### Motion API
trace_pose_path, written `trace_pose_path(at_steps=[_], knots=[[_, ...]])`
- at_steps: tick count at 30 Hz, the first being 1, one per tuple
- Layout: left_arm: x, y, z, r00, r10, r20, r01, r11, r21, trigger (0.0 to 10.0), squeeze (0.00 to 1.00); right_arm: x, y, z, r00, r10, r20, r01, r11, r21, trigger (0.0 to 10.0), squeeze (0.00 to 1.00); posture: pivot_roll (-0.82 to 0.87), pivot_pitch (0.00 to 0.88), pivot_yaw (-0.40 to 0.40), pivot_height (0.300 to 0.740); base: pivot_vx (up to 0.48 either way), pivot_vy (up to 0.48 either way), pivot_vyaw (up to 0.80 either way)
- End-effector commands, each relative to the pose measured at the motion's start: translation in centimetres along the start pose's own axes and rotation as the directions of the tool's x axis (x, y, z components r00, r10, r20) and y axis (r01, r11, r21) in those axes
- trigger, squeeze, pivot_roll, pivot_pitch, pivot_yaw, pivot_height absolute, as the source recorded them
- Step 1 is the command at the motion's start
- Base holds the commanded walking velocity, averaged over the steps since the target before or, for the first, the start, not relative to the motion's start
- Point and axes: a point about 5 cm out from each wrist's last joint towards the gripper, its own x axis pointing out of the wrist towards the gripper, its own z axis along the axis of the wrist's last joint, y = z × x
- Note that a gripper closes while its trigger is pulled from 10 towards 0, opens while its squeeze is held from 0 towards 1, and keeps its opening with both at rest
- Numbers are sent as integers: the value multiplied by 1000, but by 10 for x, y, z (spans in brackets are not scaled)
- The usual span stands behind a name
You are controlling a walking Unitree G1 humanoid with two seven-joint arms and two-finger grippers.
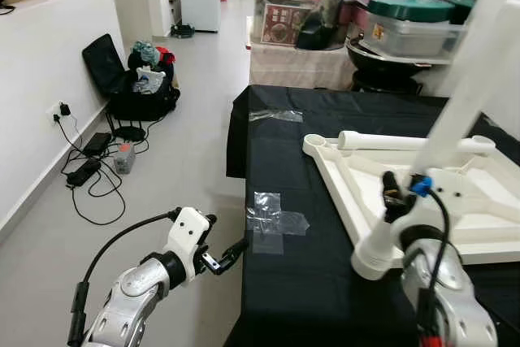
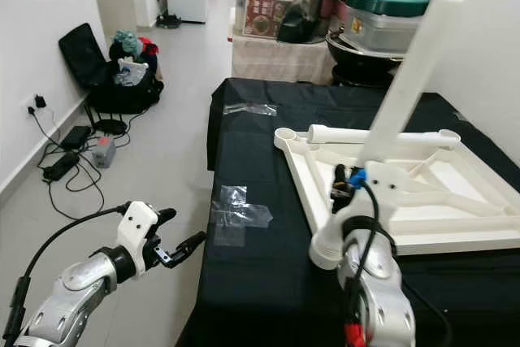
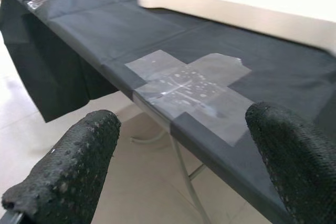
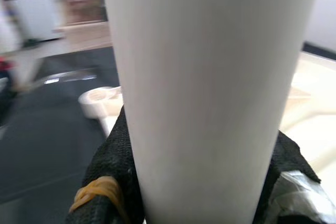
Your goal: Building children table
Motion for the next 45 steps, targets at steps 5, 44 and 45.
trace_pose_path(at_steps=[5, 44, 45], knots=[[1, -1, -2, 1000, -4, -12, 4, 1000, 15, 10000, 0, 5, -38, -33, 953, -241, -182, 227, 969, -96, 0, 0, 30, 0, -44, 740, 0, 0, 0], [5, 5, -1, 1000, 13, 0, -13, 999, 32, 10000, 0, 52, 121, 8, 460, 883, -97, -886, 448, -119, 10000, 0, 118, 0, -92, 740, 0, 0, 0], [5, 5, 0, 1000, 16, 2, -16, 999, 33, 10000, 0, 62, 122, 5, 537, 836, -115, -843, 527, -105, 1412, 0, 126, 0, -95, 740, 0, 0, 0]])
